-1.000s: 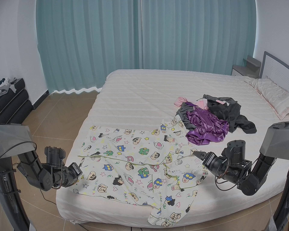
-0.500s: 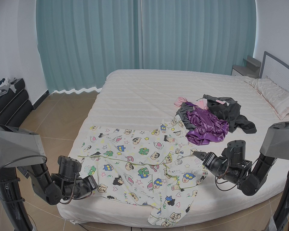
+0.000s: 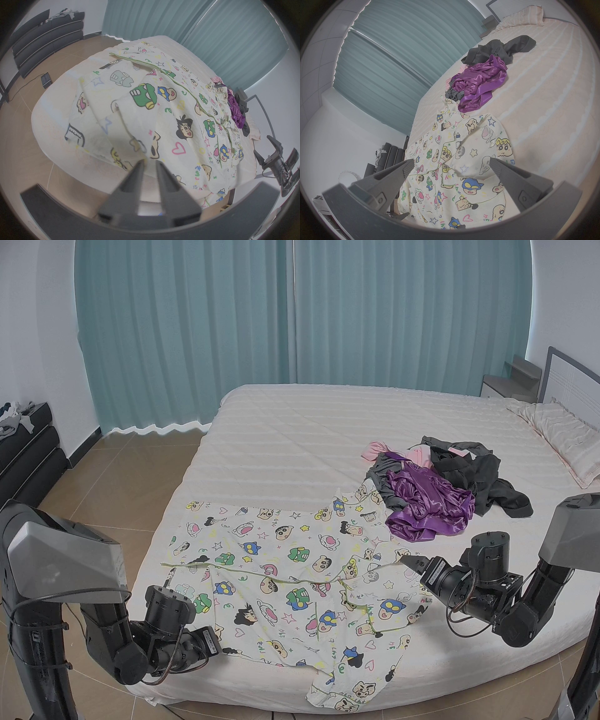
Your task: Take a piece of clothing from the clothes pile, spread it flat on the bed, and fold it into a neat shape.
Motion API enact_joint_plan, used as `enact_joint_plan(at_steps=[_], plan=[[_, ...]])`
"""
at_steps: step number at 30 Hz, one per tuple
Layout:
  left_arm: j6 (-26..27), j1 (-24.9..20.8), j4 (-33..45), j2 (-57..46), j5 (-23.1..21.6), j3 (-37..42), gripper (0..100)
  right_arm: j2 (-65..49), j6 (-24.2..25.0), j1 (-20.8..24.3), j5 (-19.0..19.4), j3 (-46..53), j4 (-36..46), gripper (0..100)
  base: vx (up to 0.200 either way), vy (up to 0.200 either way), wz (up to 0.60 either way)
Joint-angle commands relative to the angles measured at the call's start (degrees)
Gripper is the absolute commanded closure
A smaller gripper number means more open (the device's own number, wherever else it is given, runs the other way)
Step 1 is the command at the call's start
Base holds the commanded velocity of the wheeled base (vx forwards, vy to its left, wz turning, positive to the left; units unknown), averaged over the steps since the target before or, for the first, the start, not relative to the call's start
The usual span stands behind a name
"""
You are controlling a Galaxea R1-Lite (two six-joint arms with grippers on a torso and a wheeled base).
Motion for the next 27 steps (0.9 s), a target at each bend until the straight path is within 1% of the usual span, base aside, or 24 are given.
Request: enact_joint_plan(at_steps=[1, 7, 8, 10, 21, 25, 26, 27], plan=[[-0.3, -1.5, -1.2, 0.6, 0.0, 1.3, 0, 0.2, 0.0, 0.0, 0.0, 0.0, 0.0, 0, 0.0, 0.0, 0.0], [-0.4, -1.5, -5.5, -0.6, 0.0, 3.7, 0, 0.2, 0.0, 0.0, 0.0, 0.0, -0.1, 0, 0.0, 0.0, 0.0], [-0.5, -1.5, -7.1, -1.8, 0.0, 4.8, 0, 0.2, 0.0, 0.0, 0.0, 0.0, -0.1, 0, 0.0, 0.0, 0.0], [-0.7, -1.4, -7.7, -3.3, -0.1, 5.5, 0, 0.1, 0.0, 0.1, 0.0, 0.0, -0.1, 0, 0.0, 0.0, 0.0], [-0.8, -0.2, -7.3, -11.5, -0.8, 6.6, 0, -0.2, 0.0, 0.3, -0.1, 0.1, -0.1, 0, 0.0, 0.0, 0.0], [-1.4, 2.0, -7.2, -13.8, -0.9, 5.9, 0, -0.2, 0.0, 0.3, -0.1, 0.1, -0.1, 0, 0.0, 0.0, 0.0], [-1.7, 3.3, -7.2, -14.4, -1.1, 5.5, 0, -0.2, 0.0, 0.3, -0.1, 0.1, -0.1, 0, 0.0, 0.0, 0.0], [-1.7, 3.3, -7.2, -14.4, -1.1, 5.5, 0, -0.2, 0.0, 0.3, -0.1, 0.1, -0.1, 0, 0.0, 0.0, 0.0]])
